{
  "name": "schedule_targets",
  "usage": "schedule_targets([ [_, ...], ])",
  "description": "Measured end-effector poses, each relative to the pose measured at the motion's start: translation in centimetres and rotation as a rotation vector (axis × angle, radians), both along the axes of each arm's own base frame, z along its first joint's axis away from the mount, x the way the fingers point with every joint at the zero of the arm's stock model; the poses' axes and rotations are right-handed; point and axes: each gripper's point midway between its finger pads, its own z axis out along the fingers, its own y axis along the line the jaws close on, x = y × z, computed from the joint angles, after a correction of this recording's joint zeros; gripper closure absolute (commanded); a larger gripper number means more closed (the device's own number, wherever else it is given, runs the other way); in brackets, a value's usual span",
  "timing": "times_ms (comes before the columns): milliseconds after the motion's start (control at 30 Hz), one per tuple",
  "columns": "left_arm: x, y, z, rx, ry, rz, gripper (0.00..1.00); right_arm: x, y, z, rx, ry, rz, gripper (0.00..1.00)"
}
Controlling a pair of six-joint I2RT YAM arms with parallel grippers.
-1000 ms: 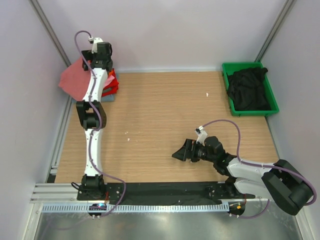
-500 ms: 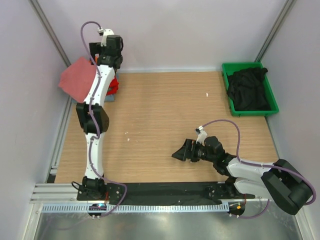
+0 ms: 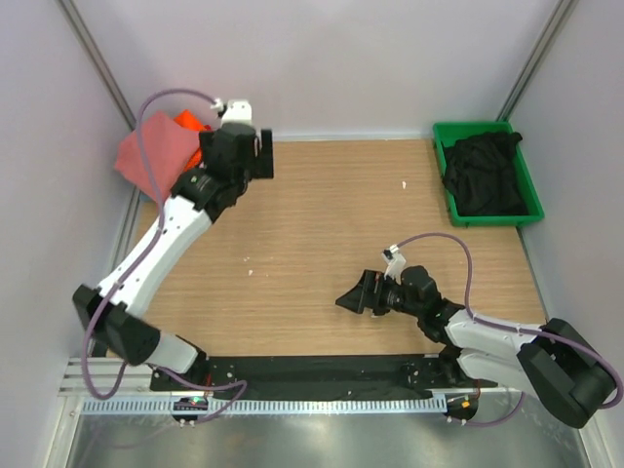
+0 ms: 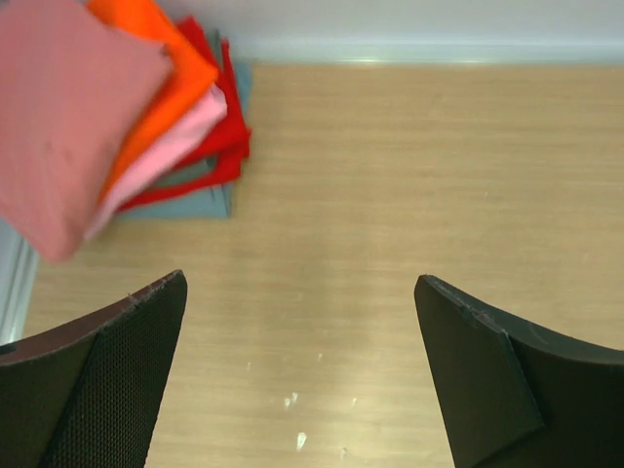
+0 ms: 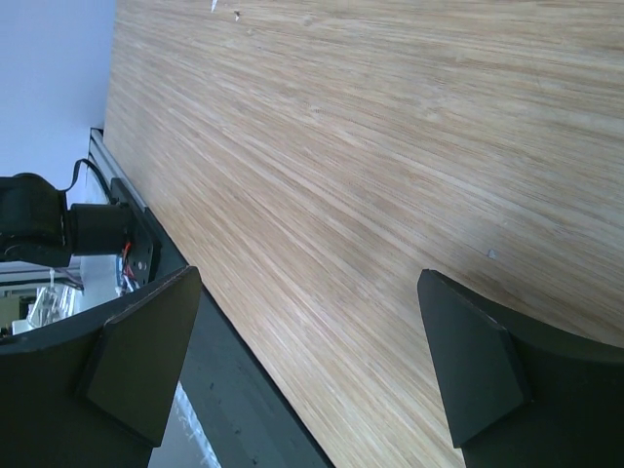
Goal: Fold and stack the t-shirts
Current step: Reset both grippers
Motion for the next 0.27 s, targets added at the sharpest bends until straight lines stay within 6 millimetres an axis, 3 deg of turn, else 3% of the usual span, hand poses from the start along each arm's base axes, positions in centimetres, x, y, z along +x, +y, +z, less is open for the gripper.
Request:
schedule_targets([
  [167,-7.2,3.6,-9.1,0.017,0.170,-0.016,0.00,0.0,0.0,0.1,0.001,-0.002,0.000,0.00],
  [267,-10.6,5.5,-11.7,0.043,0.216,-0.021,0.00,-0.1,0.0,-0.1,-0.003,0.004,0.001,0.00],
])
